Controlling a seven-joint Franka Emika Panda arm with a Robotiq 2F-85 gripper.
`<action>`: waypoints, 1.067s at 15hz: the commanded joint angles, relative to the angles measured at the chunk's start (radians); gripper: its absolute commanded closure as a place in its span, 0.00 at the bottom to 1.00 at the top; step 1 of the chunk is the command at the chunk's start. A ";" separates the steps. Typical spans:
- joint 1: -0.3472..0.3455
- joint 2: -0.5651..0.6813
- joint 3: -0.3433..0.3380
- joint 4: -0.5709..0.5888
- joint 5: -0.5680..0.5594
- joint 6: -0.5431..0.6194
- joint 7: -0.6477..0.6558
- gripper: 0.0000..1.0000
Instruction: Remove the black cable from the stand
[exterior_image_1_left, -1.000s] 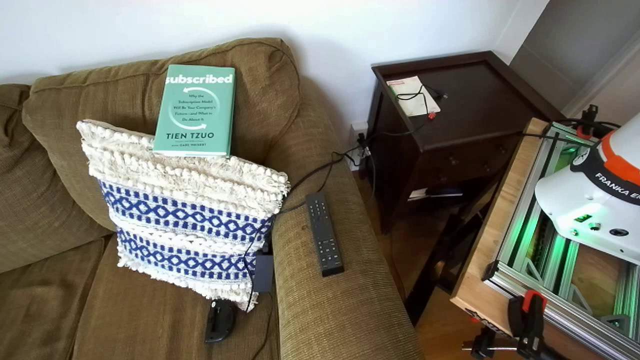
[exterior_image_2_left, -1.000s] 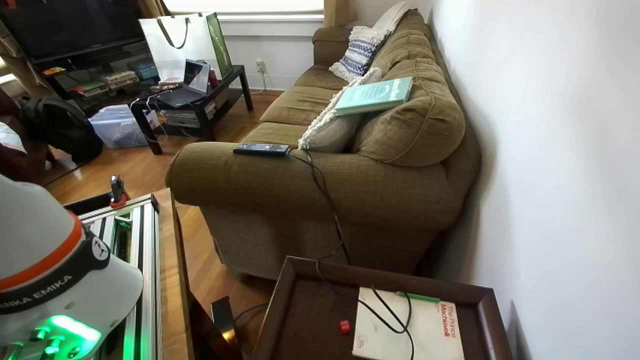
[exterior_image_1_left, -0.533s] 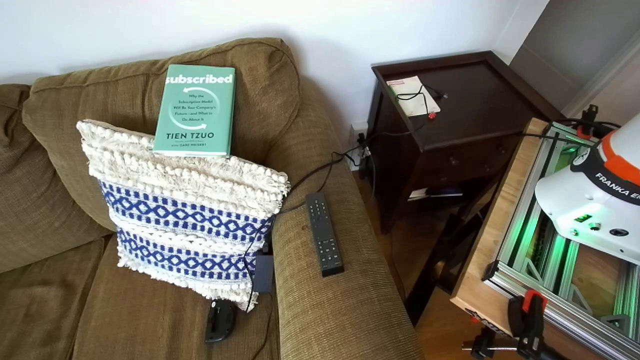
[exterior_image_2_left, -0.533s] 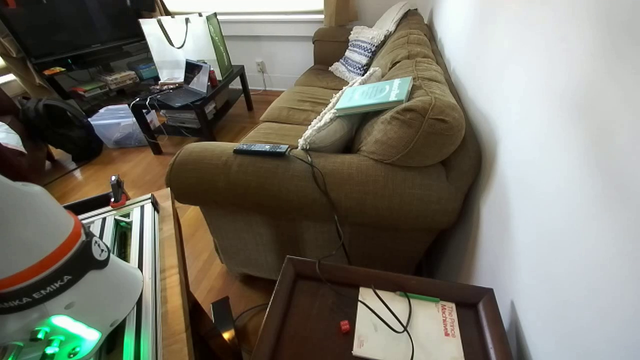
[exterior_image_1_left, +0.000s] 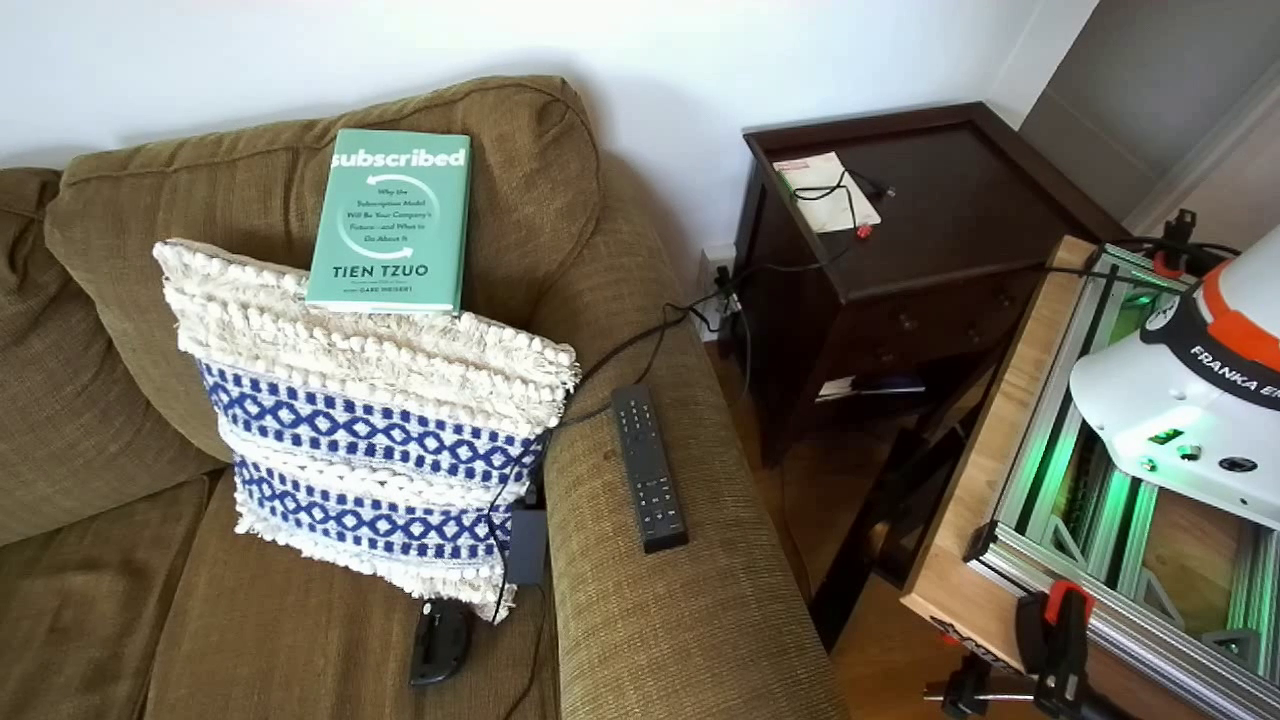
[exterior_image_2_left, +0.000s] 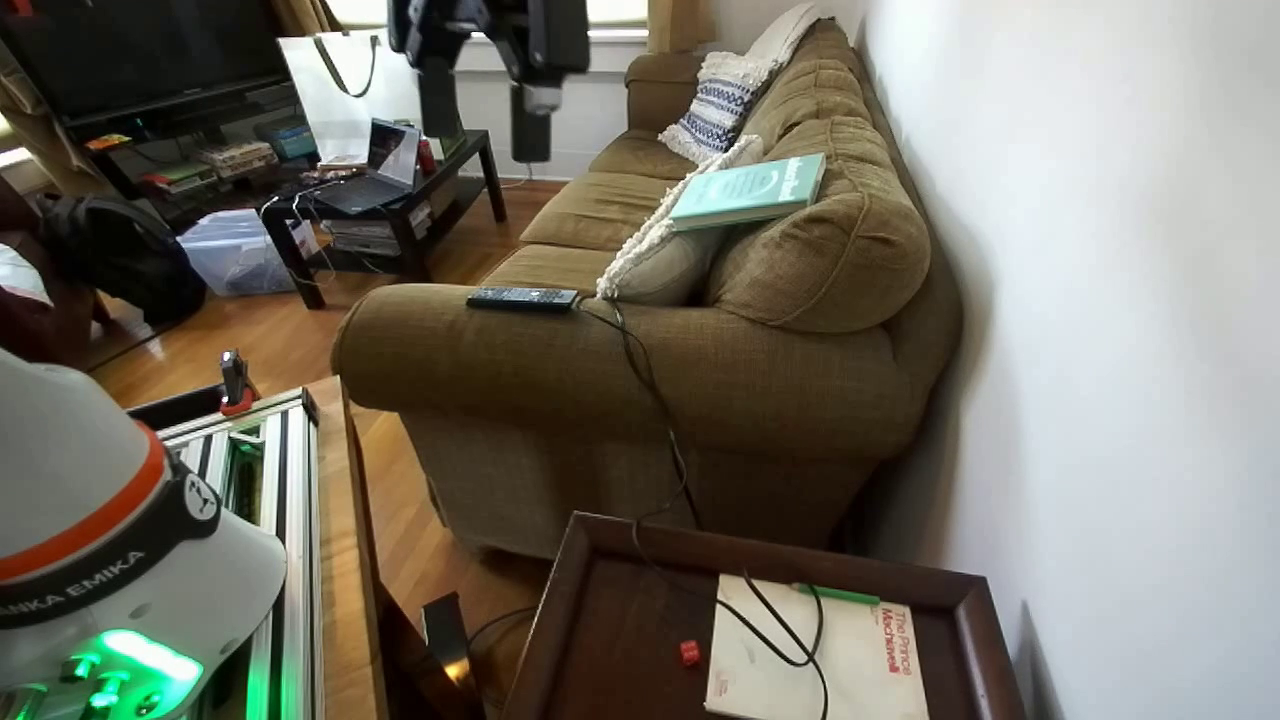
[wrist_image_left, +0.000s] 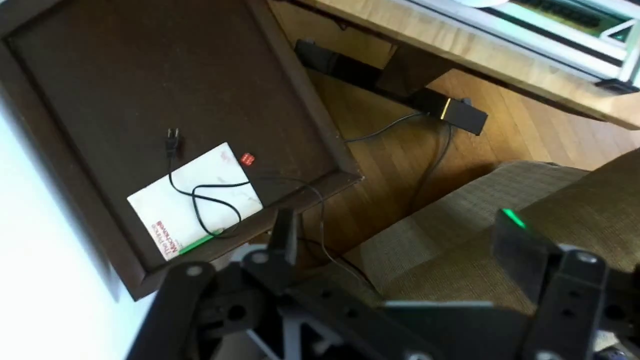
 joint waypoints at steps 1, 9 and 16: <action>-0.024 0.120 -0.052 -0.035 -0.094 0.162 -0.127 0.00; -0.187 0.391 -0.156 -0.072 -0.285 0.528 -0.195 0.00; -0.262 0.527 -0.159 -0.070 -0.280 0.669 -0.193 0.00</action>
